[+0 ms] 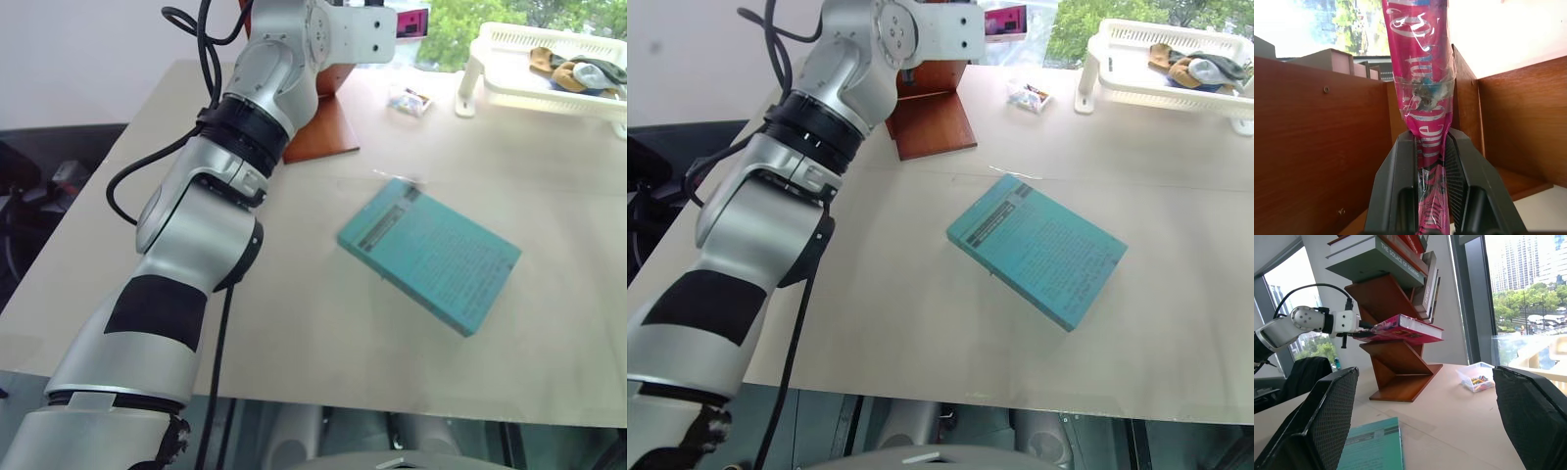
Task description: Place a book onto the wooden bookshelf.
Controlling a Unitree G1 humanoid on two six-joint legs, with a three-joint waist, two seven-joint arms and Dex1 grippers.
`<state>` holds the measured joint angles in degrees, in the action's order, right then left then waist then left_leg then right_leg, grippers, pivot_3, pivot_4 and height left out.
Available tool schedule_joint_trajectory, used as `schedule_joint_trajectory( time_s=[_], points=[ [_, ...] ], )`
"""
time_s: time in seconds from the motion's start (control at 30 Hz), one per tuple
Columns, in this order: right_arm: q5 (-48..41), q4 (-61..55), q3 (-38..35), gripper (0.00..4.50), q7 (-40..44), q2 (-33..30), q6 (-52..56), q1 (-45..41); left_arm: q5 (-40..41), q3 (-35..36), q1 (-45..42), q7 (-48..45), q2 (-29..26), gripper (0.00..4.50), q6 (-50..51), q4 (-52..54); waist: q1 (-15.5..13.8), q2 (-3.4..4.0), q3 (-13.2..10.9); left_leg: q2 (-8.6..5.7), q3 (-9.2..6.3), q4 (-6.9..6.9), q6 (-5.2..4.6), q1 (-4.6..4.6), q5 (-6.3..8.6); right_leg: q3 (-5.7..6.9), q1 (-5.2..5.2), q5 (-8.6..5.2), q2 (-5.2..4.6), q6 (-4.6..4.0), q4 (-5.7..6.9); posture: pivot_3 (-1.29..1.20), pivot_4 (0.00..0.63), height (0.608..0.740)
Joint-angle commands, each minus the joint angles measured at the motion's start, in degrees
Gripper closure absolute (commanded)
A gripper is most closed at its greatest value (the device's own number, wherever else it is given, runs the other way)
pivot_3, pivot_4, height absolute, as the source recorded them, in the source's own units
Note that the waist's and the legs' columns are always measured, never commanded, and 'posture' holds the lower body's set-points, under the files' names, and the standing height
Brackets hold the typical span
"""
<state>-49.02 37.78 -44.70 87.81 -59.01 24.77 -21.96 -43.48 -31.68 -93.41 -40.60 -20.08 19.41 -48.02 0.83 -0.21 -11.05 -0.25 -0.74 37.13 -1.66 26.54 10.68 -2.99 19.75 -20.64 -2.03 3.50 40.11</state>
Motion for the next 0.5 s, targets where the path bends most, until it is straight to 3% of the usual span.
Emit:
schedule_joint_trajectory(
  time_s=[0.03, 0.13, 0.5],
  points=[
    [0.32, 2.36, -0.16, 0.00, 3.21, -2.58, -1.01, -1.99, -3.67, -3.46, -3.40, -3.63, -1.28, 4.12, -2.26, 0.31, -0.01, 0.00, 0.00, 0.00, 0.00, 0.00, 0.00, 0.00, 0.00, 0.00, 0.00, 0.00, 0.00, 0.00, 0.00, 0.00, 0.150, 0.740],
    [0.69, 3.93, 0.41, 0.00, 3.55, -3.10, -1.49, -3.52, -5.29, -4.24, -4.15, -0.19, -1.53, 4.12, -3.91, -0.24, 0.01, 0.03, 0.02, 0.00, 0.02, 0.00, 0.00, 0.00, 0.00, -0.01, 0.00, 0.00, 0.00, 0.00, -0.01, 0.00, 0.150, 0.740],
    [2.10, 5.63, 2.36, 0.00, 3.37, -2.24, -3.02, -6.15, -4.22, -2.57, -6.91, -2.85, 0.08, 4.12, 5.39, -4.09, 0.26, 0.03, 0.02, 0.01, 0.07, 0.01, -0.01, 0.00, 0.01, -0.06, 0.02, 0.00, 0.00, 0.00, 0.01, 0.00, 0.150, 0.740]
  ],
)
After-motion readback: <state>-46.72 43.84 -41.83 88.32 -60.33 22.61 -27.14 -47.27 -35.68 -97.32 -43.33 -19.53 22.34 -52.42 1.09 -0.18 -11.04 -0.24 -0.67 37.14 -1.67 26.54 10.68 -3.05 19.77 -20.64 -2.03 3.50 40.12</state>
